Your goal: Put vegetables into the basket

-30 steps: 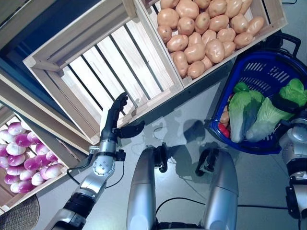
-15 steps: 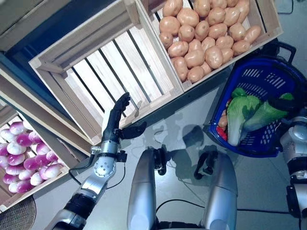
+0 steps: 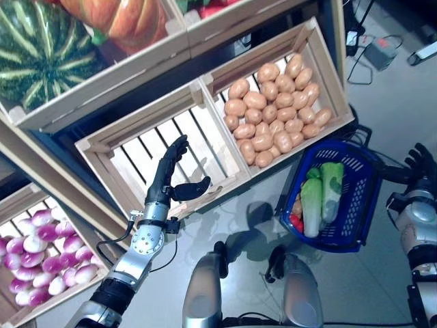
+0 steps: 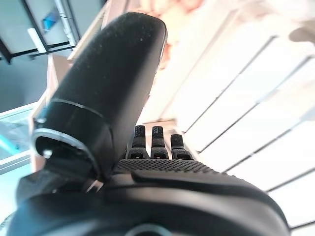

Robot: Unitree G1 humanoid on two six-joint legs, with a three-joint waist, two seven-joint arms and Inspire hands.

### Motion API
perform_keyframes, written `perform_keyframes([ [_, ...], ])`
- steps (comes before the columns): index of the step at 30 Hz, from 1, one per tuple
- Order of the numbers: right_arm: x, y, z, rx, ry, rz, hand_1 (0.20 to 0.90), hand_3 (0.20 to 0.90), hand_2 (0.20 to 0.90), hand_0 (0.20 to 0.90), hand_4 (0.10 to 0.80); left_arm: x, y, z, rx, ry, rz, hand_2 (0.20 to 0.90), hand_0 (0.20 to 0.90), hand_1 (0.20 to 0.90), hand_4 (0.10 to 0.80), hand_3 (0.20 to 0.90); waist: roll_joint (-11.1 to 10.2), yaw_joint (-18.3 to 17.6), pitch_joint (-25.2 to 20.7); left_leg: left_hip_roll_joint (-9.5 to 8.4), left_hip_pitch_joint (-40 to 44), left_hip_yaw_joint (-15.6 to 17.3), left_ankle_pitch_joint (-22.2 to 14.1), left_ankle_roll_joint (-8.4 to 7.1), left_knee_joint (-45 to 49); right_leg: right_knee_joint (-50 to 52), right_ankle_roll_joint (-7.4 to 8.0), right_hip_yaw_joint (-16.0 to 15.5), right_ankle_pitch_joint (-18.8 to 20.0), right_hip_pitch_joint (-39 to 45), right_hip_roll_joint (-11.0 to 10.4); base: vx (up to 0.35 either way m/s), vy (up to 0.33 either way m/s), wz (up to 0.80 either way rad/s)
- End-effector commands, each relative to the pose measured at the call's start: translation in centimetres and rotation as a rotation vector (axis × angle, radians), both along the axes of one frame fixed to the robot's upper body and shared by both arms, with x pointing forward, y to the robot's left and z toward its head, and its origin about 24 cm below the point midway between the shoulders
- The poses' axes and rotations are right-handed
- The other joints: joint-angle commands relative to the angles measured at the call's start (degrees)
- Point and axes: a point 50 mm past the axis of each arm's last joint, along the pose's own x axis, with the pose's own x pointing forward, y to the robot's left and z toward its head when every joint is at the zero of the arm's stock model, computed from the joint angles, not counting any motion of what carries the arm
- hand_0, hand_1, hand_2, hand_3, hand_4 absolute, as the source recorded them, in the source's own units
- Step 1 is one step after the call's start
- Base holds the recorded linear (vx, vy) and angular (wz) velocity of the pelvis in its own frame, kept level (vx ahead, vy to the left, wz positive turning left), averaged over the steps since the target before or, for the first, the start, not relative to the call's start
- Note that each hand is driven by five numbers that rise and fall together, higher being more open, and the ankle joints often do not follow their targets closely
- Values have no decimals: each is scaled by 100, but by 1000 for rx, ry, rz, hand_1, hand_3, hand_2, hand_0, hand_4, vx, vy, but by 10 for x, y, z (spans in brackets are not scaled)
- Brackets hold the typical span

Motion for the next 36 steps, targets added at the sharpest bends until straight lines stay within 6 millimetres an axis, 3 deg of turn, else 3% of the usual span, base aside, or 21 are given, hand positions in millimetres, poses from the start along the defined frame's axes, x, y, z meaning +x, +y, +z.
perform_keyframes([
  [1, -3, 12, -2, -23, -85, 71, 900, 900, 900, 900, 800, -8, 5, 1, 5, -44, 4, 900, 900, 900, 800, 900, -299, 25, -1255, -317, 569, 224, -454, 186, -476, -1526, 0, 103, 287, 1008, 272, 97, 16, -5],
  [4, -13, 27, -28, 63, -73, 96, 900, 900, 900, 900, 800, -13, 2, -13, 7, 1, 6, 900, 900, 900, 800, 900, -323, 1, -1432, -360, 930, 260, -294, 182, -1007, -1956, 43, 151, 452, 1307, 357, 39, 27, 2],
  [6, -21, 49, -52, 135, -62, 129, 900, 900, 900, 900, 800, -18, -3, -30, 9, 50, 13, 900, 900, 900, 800, 900, -322, -25, -1580, -396, 1198, 281, -168, 187, -1421, -2276, 75, 211, 574, 1510, 426, 9, 35, 7],
  [7, -22, 53, -55, 150, -65, 134, 900, 900, 900, 900, 800, -19, -4, -32, 9, 59, 17, 900, 900, 900, 800, 900, -323, -33, -1600, -403, 1226, 284, -146, 189, -1473, -2317, 75, 222, 592, 1530, 434, 8, 34, 6],
  [10, -33, 101, -81, 232, -56, 224, 900, 900, 900, 900, 800, -29, -6, -61, 11, 166, 67, 900, 900, 900, 800, 900, -286, -140, -1736, -431, 1598, 331, 38, 172, -2012, -2716, 96, 326, 751, 1783, 535, 8, 27, -1],
  [13, -44, 141, -94, 283, -44, 306, 900, 900, 900, 900, 800, -39, -7, -84, -7, 258, 124, 900, 900, 900, 800, 900, -264, -242, -1817, -464, 1776, 388, 128, 158, -2288, -2984, 118, 388, 862, 1908, 584, 0, 41, -4],
  [18, -59, 174, -110, 261, 44, 462, 900, 900, 900, 900, 800, -57, -7, -122, 12, 415, 219, 900, 900, 900, 800, 900, -220, -383, -1891, -505, 1878, 471, 144, 163, -2382, -3048, 137, 461, 886, 1961, 596, -7, 51, -9],
  [25, -81, 195, -129, 204, 120, 613, 900, 900, 900, 900, 800, -79, -4, -147, 11, 496, 257, 900, 900, 900, 800, 900, -185, -422, -1888, -567, 1918, 440, 109, 196, -2382, -3048, 150, 422, 845, 2026, 572, 14, 20, -2],
  [36, -73, 225, -112, 14, 28, 821, 900, 900, 900, 900, 800, -104, -11, -180, -26, 747, 260, 900, 900, 900, 800, 900, -178, -232, -1832, -653, 1810, 110, 113, 212, -2382, -3048, 166, 270, 798, 2032, 516, 10, 5, 5],
])
